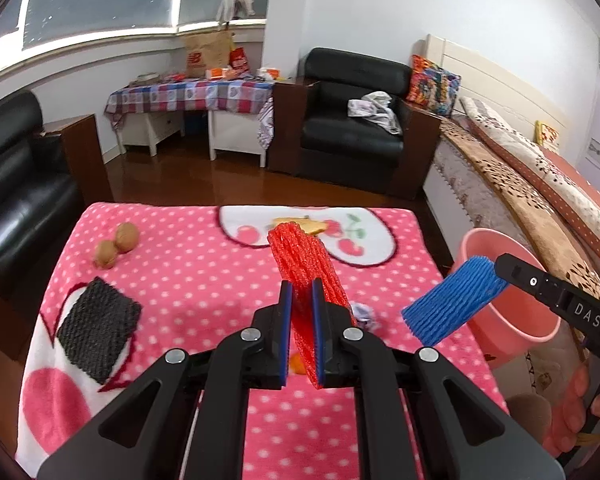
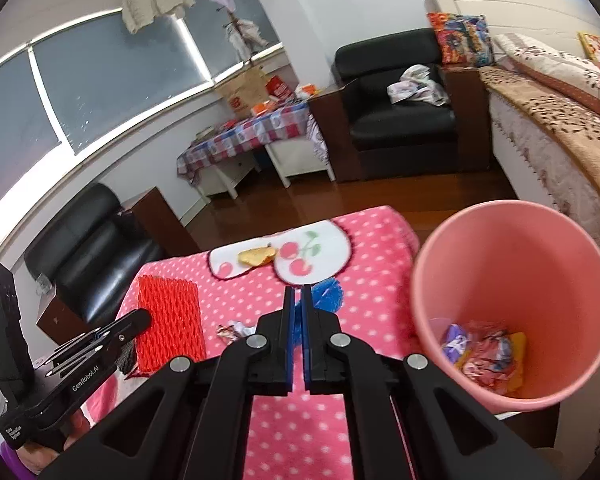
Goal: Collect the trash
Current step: 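Carry both nets over the pink bucket, lower them in and open both grippers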
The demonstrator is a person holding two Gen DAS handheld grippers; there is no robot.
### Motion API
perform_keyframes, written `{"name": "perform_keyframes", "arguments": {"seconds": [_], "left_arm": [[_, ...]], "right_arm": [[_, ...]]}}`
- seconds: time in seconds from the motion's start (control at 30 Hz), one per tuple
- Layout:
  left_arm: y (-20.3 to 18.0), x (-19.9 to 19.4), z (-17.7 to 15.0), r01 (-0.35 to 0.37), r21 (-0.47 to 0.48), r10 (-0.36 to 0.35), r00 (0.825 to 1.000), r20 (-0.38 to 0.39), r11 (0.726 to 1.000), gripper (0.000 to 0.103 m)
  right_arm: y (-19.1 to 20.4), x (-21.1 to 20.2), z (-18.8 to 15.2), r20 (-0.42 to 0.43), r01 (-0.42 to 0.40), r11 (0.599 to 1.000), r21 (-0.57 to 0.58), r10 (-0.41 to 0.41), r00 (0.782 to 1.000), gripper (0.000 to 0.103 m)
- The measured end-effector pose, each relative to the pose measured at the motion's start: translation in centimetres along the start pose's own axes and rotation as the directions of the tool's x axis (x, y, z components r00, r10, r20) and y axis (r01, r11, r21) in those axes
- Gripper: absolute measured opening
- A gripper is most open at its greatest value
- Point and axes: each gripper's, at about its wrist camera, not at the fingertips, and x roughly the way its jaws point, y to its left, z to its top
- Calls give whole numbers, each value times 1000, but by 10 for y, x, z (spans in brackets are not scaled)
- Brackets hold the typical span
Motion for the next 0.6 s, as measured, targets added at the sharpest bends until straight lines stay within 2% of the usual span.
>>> {"name": "perform_keyframes", "arguments": {"seconds": [0.37, 0.6], "left_arm": [[-62, 8, 7, 74, 99, -76, 997, 16, 992, 9], [-105, 16, 8, 133, 165, -138, 990, 20, 977, 9]], "right_arm": [[-42, -47, 6, 102, 101, 994, 39, -105, 989, 2], [-73, -69, 12, 159, 168, 982, 85, -180, 971, 2]]}}
